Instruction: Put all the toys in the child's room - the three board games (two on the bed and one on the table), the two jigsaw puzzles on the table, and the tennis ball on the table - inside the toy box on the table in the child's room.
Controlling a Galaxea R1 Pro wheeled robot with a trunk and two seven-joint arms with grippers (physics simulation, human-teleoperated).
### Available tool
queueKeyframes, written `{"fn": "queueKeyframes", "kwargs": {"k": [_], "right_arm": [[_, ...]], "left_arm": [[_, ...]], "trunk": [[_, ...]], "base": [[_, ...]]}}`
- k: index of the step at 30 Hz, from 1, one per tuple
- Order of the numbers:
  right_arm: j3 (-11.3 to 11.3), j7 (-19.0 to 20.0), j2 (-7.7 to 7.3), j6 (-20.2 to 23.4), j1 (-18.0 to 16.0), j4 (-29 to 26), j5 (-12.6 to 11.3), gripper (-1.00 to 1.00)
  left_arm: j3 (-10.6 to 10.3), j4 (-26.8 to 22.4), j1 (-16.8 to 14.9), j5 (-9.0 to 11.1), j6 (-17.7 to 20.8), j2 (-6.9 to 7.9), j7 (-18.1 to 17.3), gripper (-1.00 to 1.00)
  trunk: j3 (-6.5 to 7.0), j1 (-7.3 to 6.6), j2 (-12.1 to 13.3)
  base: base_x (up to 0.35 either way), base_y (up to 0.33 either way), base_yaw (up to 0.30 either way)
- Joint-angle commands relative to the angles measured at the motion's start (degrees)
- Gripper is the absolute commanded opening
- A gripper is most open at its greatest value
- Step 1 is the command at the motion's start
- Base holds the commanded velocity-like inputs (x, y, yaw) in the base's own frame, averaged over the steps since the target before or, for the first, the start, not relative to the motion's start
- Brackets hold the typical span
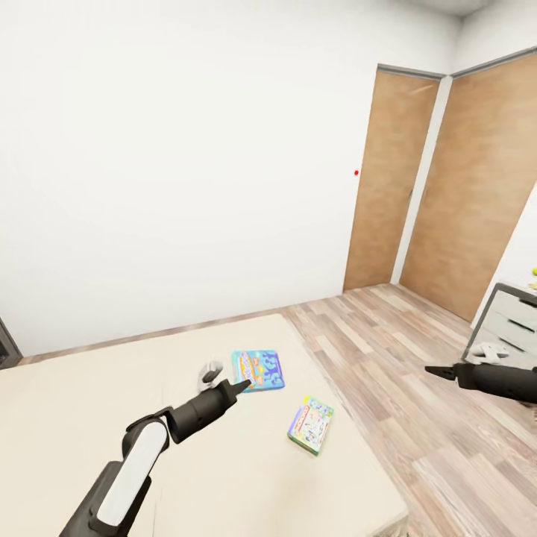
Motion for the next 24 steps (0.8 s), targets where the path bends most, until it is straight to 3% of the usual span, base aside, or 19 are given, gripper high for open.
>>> {"fn": "queueKeyframes", "kwargs": {"k": [1,6,9,19,24], "right_arm": [[0.0,-0.1,0.03,0.4,-0.1,0.0,-0.4,1.00],[0.2,-0.5,0.14,1.4,-0.4,0.4,-0.4,1.00],[0.2,-0.9,0.18,2.1,-0.5,0.5,-0.3,1.00],[0.6,-1.6,0.35,2.7,-0.1,0.6,-0.3,1.00],[0.9,-5.6,2.66,2.7,-0.4,2.8,0.6,1.00]], "left_arm": [[0.0,0.9,-1.5,0.3,0.6,0.00,0.0,-1.00],[0.2,6.3,-8.5,0.9,1.9,-0.22,0.4,-1.00],[0.2,9.6,-12.1,1.0,2.2,-1.09,0.6,-1.00],[0.1,17.0,-17.1,0.8,2.4,-3.89,1.5,-1.00],[0.1,18.4,-17.7,0.8,2.4,-4.21,2.1,-1.00]], "trunk": [[0.16,-0.22,0.4],[1.33,-1.32,2.4],[2.02,-1.98,3.6],[4.33,-4.17,7.6],[5.46,-5.27,9.6]], "base": [[0.000,0.000,-0.234],[0.000,0.000,-0.234],[0.000,0.000,-0.233],[0.000,0.000,-0.186],[0.000,0.000,-0.139]]}}
